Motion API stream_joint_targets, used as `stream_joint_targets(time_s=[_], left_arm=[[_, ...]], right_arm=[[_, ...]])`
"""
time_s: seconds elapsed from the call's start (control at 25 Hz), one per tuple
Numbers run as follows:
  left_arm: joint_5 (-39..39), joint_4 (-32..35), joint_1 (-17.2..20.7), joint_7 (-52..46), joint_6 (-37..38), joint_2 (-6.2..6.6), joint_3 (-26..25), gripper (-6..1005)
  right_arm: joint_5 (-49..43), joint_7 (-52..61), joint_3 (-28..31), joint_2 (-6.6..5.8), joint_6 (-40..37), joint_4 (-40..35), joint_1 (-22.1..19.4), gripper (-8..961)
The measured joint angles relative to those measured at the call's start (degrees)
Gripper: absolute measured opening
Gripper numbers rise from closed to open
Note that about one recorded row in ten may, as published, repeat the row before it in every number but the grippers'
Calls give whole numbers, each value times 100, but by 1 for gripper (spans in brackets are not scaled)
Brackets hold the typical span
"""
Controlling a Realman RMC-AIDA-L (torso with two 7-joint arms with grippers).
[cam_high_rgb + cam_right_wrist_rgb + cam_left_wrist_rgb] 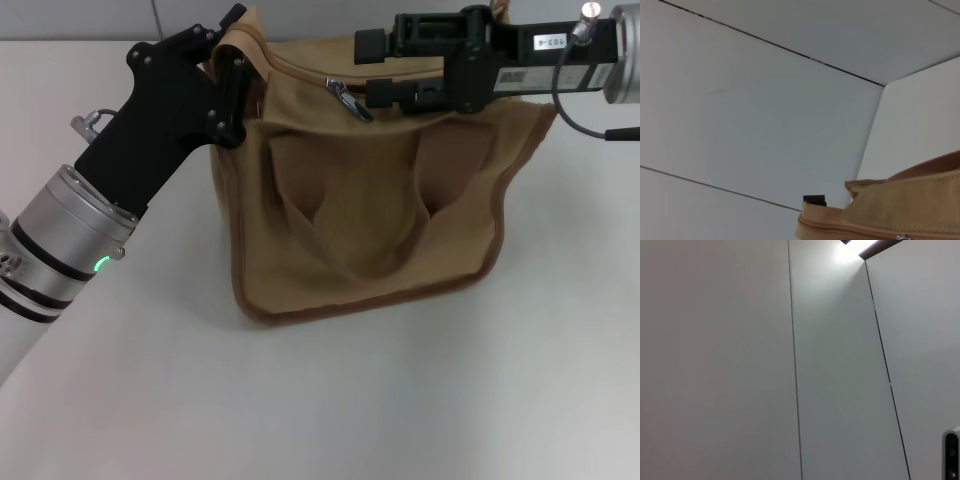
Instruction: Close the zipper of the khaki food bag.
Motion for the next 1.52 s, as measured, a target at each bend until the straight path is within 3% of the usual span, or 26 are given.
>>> stream_joint_targets(time_s=[0.84, 1.08, 1.52], left_arm=[[1, 0, 0, 0, 15, 0, 2, 25], [0, 0, -14, 0, -7, 1, 2, 25], [1, 0, -26, 0, -27, 1, 2, 25]], right_arm=[[-31, -285, -500, 86, 532, -205, 22, 749], [-23, -357, -655, 188, 512, -212, 137, 748], [-115, -359, -753, 228, 695, -196, 186, 685]])
